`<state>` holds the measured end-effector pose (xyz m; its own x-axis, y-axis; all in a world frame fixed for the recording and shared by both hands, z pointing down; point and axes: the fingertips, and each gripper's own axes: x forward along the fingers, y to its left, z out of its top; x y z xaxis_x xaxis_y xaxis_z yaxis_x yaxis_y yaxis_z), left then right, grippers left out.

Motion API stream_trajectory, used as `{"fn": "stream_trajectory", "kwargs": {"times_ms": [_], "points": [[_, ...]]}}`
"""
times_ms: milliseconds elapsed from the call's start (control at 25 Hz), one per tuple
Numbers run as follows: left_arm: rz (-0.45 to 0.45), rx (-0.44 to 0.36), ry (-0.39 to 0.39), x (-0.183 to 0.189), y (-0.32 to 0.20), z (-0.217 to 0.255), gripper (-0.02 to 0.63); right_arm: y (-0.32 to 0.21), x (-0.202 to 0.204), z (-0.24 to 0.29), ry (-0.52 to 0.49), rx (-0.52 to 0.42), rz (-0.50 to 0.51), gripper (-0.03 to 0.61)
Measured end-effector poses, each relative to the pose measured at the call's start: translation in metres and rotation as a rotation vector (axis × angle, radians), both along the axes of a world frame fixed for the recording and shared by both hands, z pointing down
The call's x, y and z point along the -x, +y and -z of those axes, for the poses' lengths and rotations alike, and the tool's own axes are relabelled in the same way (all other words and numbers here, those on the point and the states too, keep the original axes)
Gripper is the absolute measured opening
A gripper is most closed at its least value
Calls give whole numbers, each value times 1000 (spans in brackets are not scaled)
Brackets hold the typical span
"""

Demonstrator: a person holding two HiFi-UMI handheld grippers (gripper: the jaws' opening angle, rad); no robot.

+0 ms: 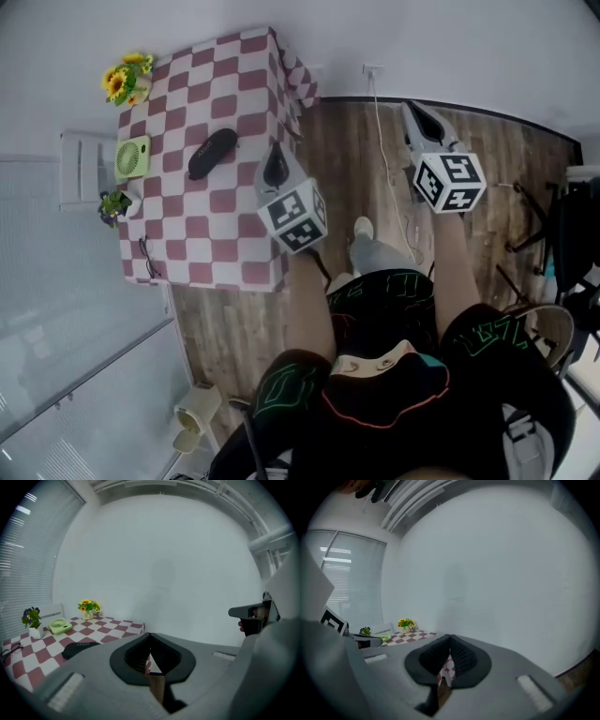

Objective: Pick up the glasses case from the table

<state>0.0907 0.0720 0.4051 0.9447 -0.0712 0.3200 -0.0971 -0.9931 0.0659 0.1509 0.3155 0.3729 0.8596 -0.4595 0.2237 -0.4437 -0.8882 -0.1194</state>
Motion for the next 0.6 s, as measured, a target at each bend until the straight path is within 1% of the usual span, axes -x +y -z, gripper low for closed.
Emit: {"fn": "stream_trajectory", "kwargs": {"times_ms": [160,400,600], "points": [[17,-12,60,-39,2,27,8,-5,-43,24,54,-16,36,3],[59,-30,118,-74,-13,53,8,-27,-83,47,103,-29,103,3],[107,-16,93,-100,-36,39,8,-53,-118,32,72,-17,157,3]]}}
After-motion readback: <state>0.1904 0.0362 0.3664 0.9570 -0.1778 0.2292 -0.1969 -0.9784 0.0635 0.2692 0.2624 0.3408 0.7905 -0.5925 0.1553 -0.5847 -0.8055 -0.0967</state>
